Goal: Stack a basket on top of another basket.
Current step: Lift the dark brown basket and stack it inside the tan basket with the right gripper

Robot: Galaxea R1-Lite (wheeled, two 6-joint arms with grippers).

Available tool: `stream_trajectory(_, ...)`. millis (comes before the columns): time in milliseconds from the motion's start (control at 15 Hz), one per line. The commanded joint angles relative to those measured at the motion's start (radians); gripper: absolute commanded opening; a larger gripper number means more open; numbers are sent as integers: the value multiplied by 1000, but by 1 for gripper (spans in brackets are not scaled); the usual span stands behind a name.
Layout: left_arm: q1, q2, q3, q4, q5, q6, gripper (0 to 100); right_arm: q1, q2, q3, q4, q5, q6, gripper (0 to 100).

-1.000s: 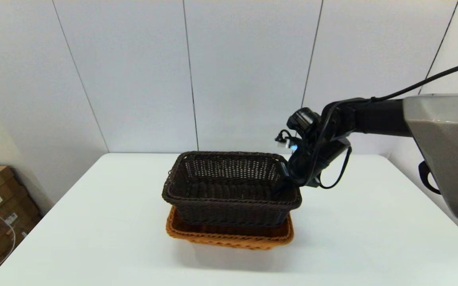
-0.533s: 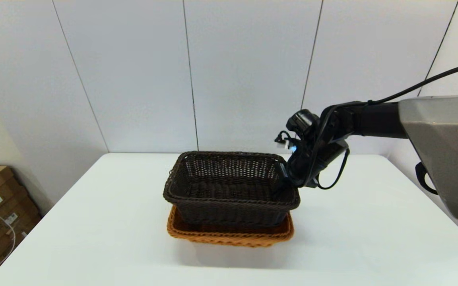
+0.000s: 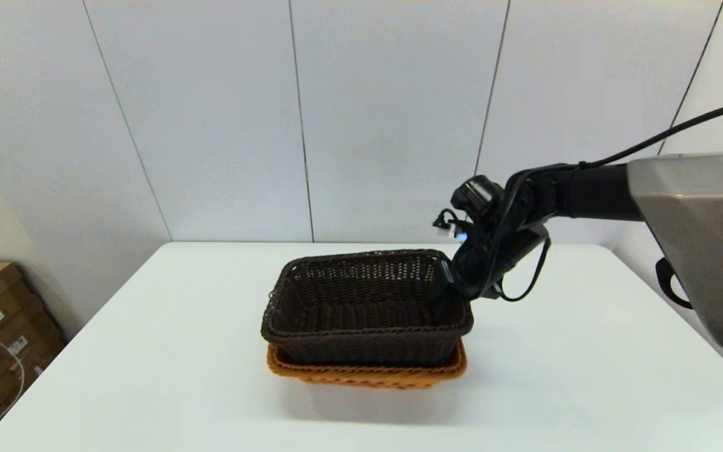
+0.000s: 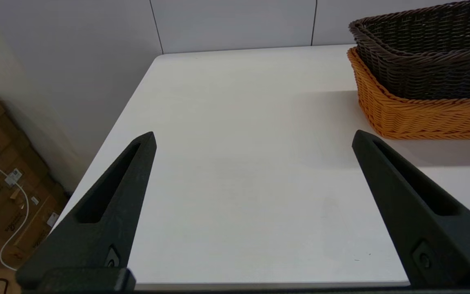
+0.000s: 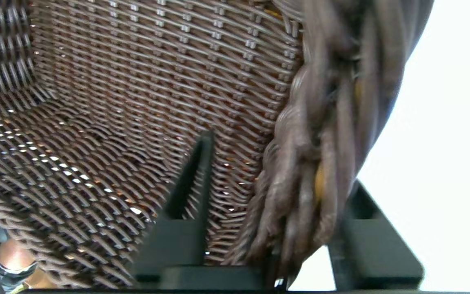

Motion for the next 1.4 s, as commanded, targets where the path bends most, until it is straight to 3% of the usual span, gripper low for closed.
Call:
stream_trajectory(67,0,1,0,0,0,0,100,0,-18,1,8,0,-6,100)
stream_trajectory(933,0,1,0,0,0,-1,100,14,-124,3,14,-3,1,100)
stream_trajectory(1200,0,1,0,2,0,-1,100,-19,-161,6,17,-6,6,100)
stream_trajectory(1400,0,1,0,0,0,0,100,-81,-218,15,54,20,-10,100)
